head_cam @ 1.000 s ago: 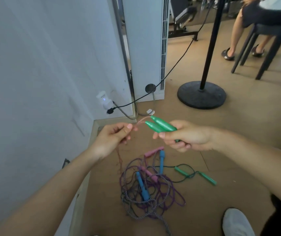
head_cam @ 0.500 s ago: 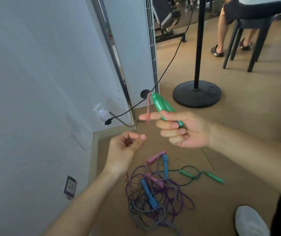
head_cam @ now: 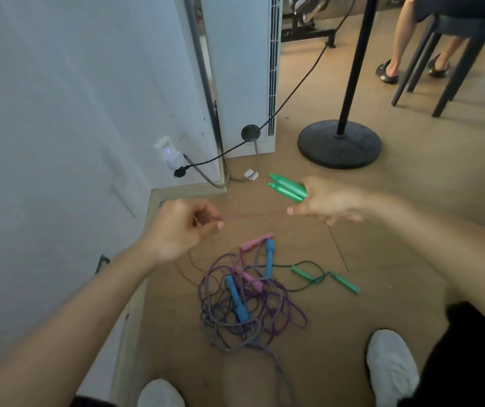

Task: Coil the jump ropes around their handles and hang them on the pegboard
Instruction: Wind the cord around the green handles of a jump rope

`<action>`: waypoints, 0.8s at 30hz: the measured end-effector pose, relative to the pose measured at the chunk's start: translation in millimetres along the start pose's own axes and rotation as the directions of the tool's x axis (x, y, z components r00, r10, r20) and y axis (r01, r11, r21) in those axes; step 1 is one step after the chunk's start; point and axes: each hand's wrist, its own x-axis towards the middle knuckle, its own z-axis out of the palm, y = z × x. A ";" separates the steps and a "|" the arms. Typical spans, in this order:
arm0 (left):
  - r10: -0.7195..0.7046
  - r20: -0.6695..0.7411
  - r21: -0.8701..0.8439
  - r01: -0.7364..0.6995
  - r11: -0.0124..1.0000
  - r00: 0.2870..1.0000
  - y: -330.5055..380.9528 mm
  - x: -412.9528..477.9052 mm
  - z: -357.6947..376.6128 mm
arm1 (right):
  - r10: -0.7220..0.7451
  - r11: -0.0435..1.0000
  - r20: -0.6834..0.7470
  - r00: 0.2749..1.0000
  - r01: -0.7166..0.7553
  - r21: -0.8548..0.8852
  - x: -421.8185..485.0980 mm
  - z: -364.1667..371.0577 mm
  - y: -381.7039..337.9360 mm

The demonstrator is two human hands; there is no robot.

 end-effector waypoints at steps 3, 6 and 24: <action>0.078 0.031 -0.054 -0.077 0.996 0.996 2.8 -3.8 -2.8 | -0.002 0.980 0.011 1.000 0.005 -0.201 -0.8 13.4 1.9; 0.078 0.033 -0.246 -0.068 0.967 0.996 12.1 -6.5 -2.2 | -0.069 0.904 0.074 0.995 0.093 -0.416 -1.8 35.0 2.4; 0.023 -0.143 -0.356 -0.074 0.931 0.989 -3.0 -0.4 18.8 | -0.459 0.887 0.164 0.873 0.461 0.029 -36.7 50.7 -13.4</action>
